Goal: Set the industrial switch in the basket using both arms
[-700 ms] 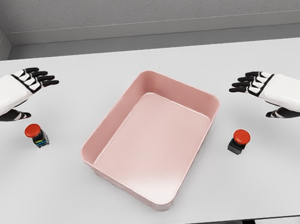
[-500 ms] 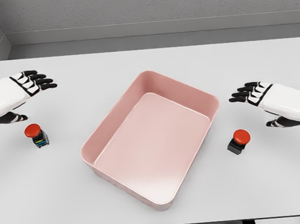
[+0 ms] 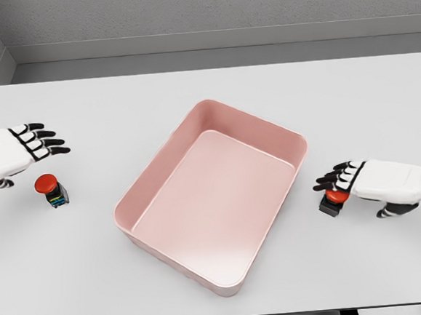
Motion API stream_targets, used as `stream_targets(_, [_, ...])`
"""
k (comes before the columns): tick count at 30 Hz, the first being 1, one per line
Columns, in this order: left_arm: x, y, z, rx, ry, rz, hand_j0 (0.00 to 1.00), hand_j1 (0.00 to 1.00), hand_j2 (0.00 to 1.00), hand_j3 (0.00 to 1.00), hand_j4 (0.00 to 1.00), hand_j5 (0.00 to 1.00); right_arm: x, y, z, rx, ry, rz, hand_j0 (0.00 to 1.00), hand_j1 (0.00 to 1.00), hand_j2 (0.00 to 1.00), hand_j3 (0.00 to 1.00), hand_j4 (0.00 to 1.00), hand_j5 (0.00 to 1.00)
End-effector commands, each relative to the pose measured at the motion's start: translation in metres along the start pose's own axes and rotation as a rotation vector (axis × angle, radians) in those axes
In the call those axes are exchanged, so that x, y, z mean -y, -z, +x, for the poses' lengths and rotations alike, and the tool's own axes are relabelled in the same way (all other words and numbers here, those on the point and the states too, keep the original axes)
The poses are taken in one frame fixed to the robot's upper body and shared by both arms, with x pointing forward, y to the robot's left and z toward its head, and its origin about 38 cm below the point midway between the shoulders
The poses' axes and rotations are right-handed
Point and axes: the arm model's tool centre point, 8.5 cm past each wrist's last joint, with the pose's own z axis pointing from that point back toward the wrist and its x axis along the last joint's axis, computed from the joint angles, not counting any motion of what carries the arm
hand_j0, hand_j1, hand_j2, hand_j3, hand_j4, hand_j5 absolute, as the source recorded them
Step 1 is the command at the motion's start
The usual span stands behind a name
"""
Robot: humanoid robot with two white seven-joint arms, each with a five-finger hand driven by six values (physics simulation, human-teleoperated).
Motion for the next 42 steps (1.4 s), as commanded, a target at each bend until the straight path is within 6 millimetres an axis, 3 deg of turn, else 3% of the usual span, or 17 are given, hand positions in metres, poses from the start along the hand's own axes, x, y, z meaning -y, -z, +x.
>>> stream_targets(1, [0.003, 0.004, 0.008, 0.026, 0.014, -0.033, 1.00, 1.00, 1.00, 1.00, 1.00, 1.00, -0.005, 0.002, 0.003, 0.010, -0.005, 0.045, 1.00, 1.00, 1.00, 1.00, 1.00, 1.00])
stream_targets(9, [0.014, 0.016, 0.030, 0.092, 0.007, -0.099, 1.00, 1.00, 1.00, 1.00, 1.00, 1.00, 0.010, -0.002, -0.002, -0.001, -0.033, 0.022, 1.00, 1.00, 1.00, 1.00, 1.00, 1.00])
stream_targets(18, [0.025, 0.020, 0.022, 0.060, 0.014, -0.122, 1.00, 1.00, 1.00, 1.00, 1.00, 1.00, 0.030, -0.015, -0.010, -0.040, -0.055, -0.031, 1.00, 1.00, 1.00, 1.00, 1.00, 1.00])
stream_targets(25, [0.032, 0.034, 0.023, 0.049, 0.018, -0.119, 1.00, 1.00, 1.00, 1.00, 1.00, 1.00, 0.027, -0.007, -0.007, -0.017, -0.049, -0.025, 1.00, 1.00, 1.00, 1.00, 1.00, 1.00])
stream_targets(29, [0.031, 0.045, 0.027, 0.070, 0.016, -0.111, 1.00, 1.00, 1.00, 1.00, 1.00, 1.00, 0.026, 0.011, 0.001, 0.030, -0.049, -0.015, 1.00, 1.00, 1.00, 1.00, 1.00, 1.00])
stream_targets(33, [0.031, 0.049, 0.031, 0.085, 0.016, -0.112, 1.00, 1.00, 1.00, 1.00, 1.00, 1.00, 0.021, 0.014, 0.005, 0.048, -0.046, -0.003, 1.00, 1.00, 1.00, 1.00, 1.00, 1.00])
stream_targets(36, [0.031, 0.050, 0.034, 0.091, 0.027, -0.113, 0.91, 0.91, 0.91, 0.91, 0.91, 0.91, 0.021, 0.014, 0.007, 0.065, -0.054, -0.001, 1.00, 1.00, 1.00, 1.00, 1.00, 1.00])
stream_targets(42, [0.028, 0.048, 0.034, 0.094, 0.039, -0.117, 0.54, 0.54, 0.54, 0.54, 0.54, 0.54, 0.023, 0.014, 0.006, 0.062, -0.057, -0.004, 1.00, 1.00, 1.00, 1.00, 1.00, 1.00])
